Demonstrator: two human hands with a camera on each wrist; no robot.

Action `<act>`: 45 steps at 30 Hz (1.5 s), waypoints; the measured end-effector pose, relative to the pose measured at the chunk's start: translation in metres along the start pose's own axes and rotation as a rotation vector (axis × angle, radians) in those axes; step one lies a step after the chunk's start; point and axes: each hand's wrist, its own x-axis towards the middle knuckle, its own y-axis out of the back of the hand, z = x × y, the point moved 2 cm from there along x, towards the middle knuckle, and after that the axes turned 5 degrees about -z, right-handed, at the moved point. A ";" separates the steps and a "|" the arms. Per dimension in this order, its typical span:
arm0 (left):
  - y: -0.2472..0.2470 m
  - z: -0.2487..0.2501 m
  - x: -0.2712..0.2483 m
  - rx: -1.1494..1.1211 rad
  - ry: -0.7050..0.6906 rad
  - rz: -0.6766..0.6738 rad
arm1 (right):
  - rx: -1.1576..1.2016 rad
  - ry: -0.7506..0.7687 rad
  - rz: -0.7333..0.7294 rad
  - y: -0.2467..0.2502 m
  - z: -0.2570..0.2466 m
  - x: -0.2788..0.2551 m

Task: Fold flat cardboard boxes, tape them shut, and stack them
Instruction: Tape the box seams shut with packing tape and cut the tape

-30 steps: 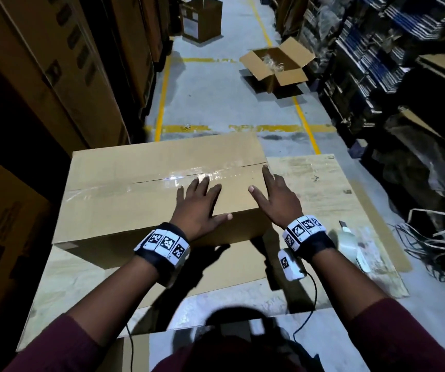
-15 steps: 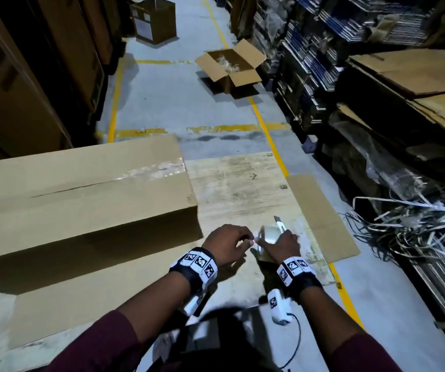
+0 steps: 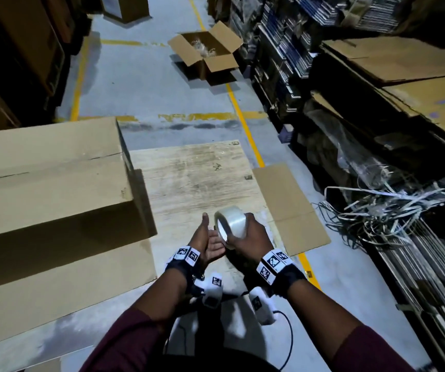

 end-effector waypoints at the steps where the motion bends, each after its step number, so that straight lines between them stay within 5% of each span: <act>1: -0.010 0.002 0.002 -0.094 -0.004 -0.022 | 0.013 0.015 -0.004 0.009 0.001 -0.005; 5: -0.023 0.016 0.001 -0.224 -0.048 -0.046 | 0.065 0.108 0.002 0.035 0.006 -0.018; 12: -0.024 0.050 -0.014 -0.093 -0.173 -0.016 | 0.084 0.255 0.048 0.064 0.020 -0.029; 19: -0.030 0.082 -0.040 0.182 -0.311 0.117 | 0.076 0.354 0.047 0.069 0.005 -0.035; 26: -0.029 0.134 -0.069 0.586 -0.640 0.361 | 0.185 0.366 0.030 0.068 -0.025 -0.039; 29: -0.013 0.186 -0.091 0.551 -0.746 0.547 | 0.246 0.334 0.001 0.063 -0.043 -0.044; 37: 0.041 0.286 -0.144 1.022 -0.827 0.662 | 0.615 0.342 -0.178 0.050 -0.146 -0.040; 45: 0.134 0.371 -0.155 1.112 -0.761 0.569 | 0.695 0.309 -0.204 -0.015 -0.253 -0.005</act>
